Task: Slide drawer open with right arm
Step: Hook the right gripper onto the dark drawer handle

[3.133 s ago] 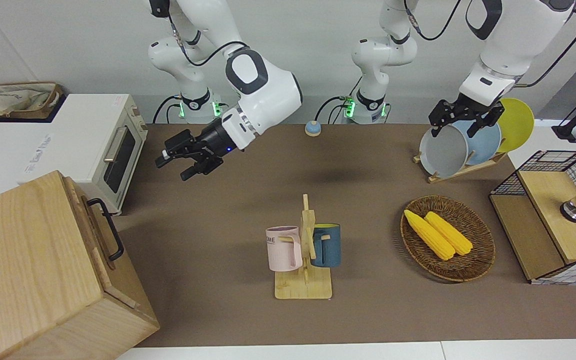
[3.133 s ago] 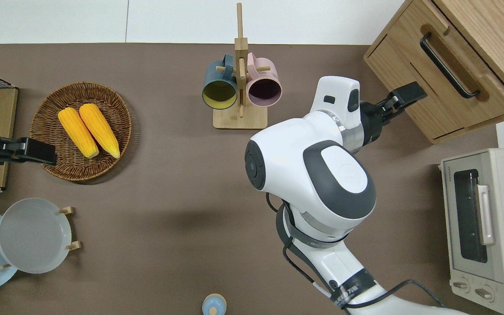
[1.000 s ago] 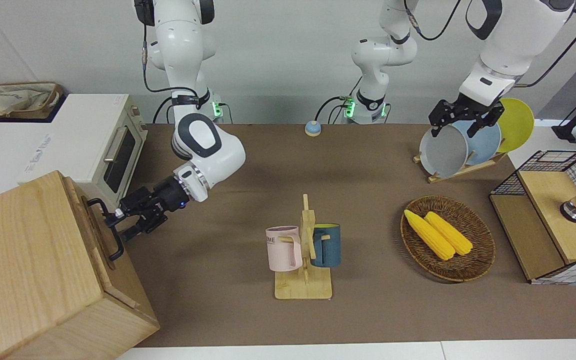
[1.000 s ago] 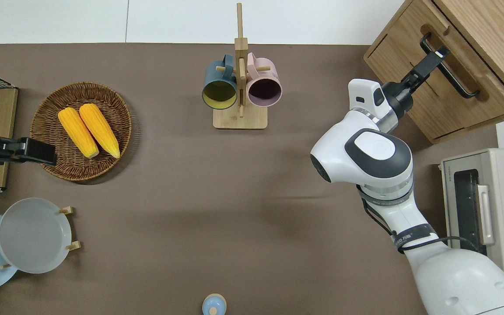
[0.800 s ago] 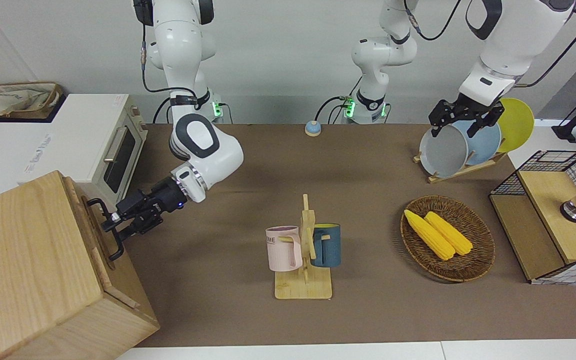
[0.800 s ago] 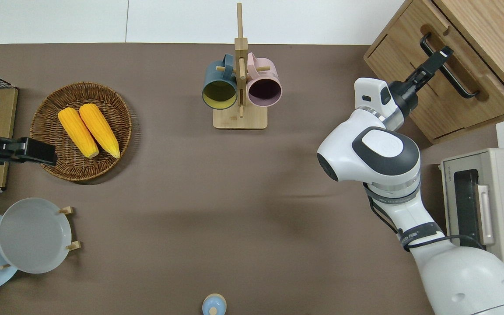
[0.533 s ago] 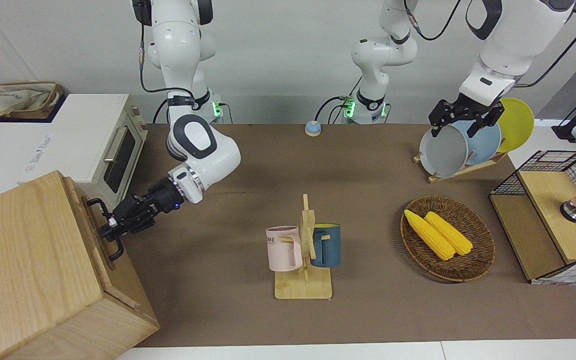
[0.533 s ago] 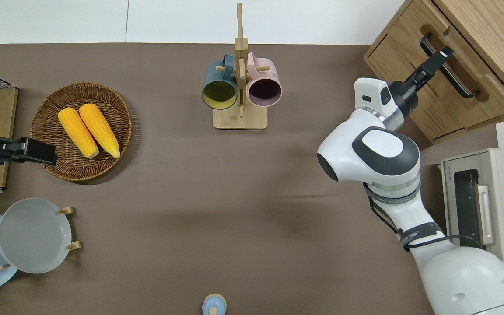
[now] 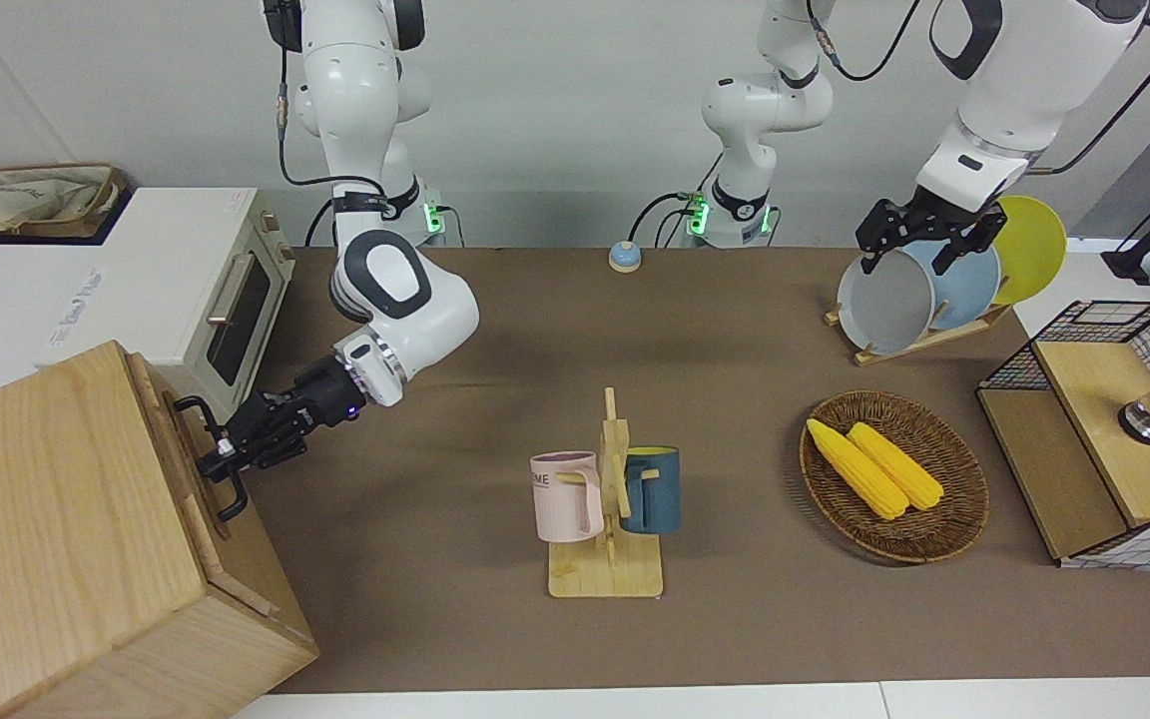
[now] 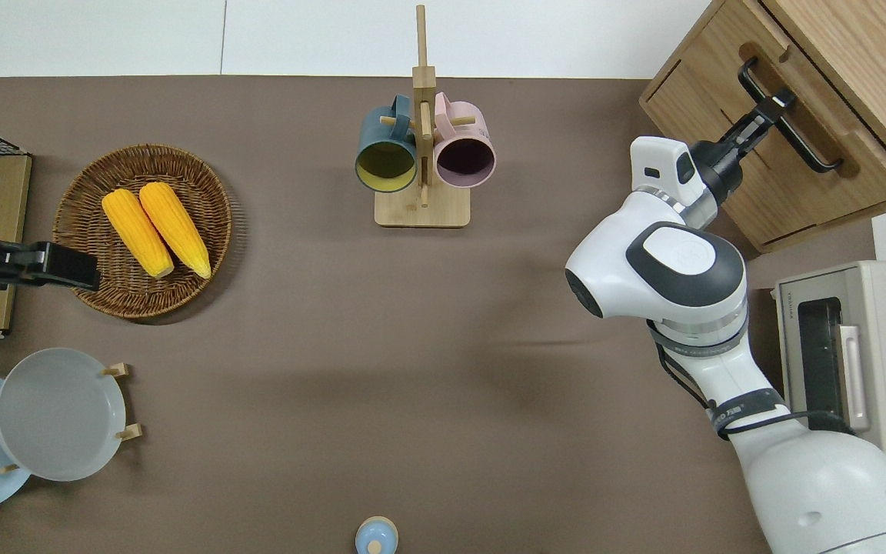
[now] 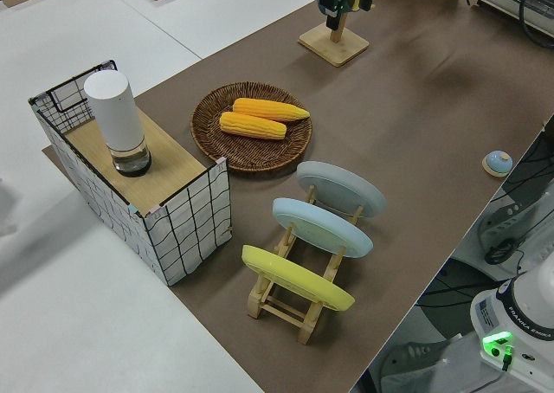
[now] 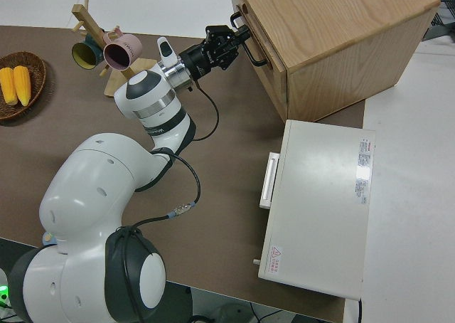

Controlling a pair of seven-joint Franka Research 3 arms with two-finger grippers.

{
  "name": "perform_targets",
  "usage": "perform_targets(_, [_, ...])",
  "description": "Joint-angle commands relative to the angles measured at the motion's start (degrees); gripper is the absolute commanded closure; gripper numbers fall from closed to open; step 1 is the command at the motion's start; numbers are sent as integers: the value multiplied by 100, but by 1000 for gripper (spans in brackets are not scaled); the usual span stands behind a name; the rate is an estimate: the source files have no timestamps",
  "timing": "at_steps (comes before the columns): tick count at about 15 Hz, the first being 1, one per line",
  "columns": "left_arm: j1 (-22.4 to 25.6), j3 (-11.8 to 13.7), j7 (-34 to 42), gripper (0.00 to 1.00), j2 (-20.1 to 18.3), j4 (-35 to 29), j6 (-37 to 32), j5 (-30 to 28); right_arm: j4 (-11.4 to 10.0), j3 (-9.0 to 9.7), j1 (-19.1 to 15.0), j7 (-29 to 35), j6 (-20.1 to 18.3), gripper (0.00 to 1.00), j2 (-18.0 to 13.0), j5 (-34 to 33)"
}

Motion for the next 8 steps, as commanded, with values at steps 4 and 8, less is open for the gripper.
perform_targets(4, [-39,2,-60,7,-16,58,-103,102,-104,26,77,-67,-13,1000,-25,-174])
perform_targets(8, [-39,2,-60,7,-25,58,-103,102,-166,78,192,-76,-267,1000,-42,-139])
